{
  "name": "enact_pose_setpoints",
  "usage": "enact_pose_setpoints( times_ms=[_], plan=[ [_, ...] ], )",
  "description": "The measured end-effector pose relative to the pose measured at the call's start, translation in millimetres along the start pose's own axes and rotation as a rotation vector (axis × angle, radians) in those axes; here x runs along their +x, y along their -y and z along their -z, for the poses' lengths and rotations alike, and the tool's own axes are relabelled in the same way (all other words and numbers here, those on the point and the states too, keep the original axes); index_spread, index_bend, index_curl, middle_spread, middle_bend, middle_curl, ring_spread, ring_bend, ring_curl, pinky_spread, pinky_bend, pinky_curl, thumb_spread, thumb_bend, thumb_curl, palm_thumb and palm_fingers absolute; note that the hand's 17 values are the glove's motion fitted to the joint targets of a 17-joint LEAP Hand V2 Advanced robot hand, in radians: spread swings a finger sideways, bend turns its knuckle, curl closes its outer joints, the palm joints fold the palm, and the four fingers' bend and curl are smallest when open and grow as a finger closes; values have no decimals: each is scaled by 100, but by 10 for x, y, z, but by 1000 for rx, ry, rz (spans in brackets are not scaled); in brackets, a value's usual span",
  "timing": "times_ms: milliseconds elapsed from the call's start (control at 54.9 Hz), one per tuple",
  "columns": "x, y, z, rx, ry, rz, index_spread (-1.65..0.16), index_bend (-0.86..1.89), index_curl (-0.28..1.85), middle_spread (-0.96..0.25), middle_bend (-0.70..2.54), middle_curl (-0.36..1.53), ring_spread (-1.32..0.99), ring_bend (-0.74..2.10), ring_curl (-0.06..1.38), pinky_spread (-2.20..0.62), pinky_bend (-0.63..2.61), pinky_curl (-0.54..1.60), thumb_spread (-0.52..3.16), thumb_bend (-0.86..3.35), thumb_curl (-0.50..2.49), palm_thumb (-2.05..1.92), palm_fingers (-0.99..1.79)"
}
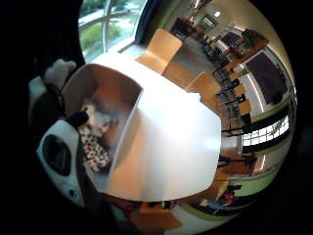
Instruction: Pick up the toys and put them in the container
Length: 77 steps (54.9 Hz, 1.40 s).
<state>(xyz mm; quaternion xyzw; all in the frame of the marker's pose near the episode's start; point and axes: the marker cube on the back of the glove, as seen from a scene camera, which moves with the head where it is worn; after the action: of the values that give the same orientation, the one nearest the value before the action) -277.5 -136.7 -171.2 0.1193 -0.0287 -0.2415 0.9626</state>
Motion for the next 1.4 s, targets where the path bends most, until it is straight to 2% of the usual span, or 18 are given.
enact_pose_setpoints(
  times_ms=[146,273,328,455,637,874,983,1056,1201,1402],
  plan=[
    [-152,7,-214,-113,80,-1,-42,10,64,-43,59,62,-43,116,49,-46,98,40,62,-7,79,48,90],
    [-50,-107,-232,-144,134,-22,-40,13,62,-35,37,56,-34,91,44,-25,106,45,93,-12,63,8,20],
    [34,-170,-206,-133,128,-36,-41,14,59,-31,36,54,-29,81,39,-17,106,43,98,-10,58,-1,13],
    [325,-400,-152,-151,93,-74,-40,19,56,-25,34,51,-19,68,30,-5,105,39,105,-8,49,-9,10],
    [899,-860,-163,-146,46,-167,-40,20,55,-19,31,48,-12,59,27,2,102,36,108,-8,38,-10,10],
    [1672,-1591,-380,-202,47,-314,-40,20,53,-16,28,46,-8,55,25,6,98,34,109,-7,31,-9,12],
    [1869,-1909,-527,-255,-23,-307,-40,21,53,-15,27,45,-7,51,24,7,96,33,110,-7,28,-9,10],
    [2007,-2134,-666,-288,-59,-353,-40,21,53,-15,26,44,-6,50,24,7,94,33,110,-7,27,-8,10],
    [2196,-2343,-857,-294,-113,-536,-41,22,53,-14,26,43,-6,46,23,8,85,30,111,-6,26,-7,6],
    [2297,-2473,-901,-267,-74,-558,-41,24,52,-14,26,42,-5,41,22,9,76,28,112,-6,25,-6,4]
  ],
)
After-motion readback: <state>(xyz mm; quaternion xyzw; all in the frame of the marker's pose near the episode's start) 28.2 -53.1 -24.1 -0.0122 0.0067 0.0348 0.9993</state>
